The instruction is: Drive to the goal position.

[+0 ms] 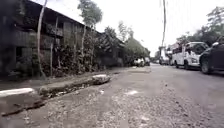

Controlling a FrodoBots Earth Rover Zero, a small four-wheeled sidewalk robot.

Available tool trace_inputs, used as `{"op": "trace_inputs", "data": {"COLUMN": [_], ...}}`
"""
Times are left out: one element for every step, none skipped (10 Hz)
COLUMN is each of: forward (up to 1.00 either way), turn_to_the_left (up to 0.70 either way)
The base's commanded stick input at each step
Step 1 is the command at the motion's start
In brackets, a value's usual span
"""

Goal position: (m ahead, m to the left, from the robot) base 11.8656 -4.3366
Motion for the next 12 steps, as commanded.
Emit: {"op": "trace_inputs", "data": {"forward": [1.00,1.00,1.00,1.00,1.00,1.00,1.00,1.00,1.00,1.00,1.00,1.00], "turn_to_the_left": [-0.27,-0.27,-0.27,-0.27,-0.27,-0.27,-0.27,-0.27,-0.27,-0.27,-0.27,-0.27]}}
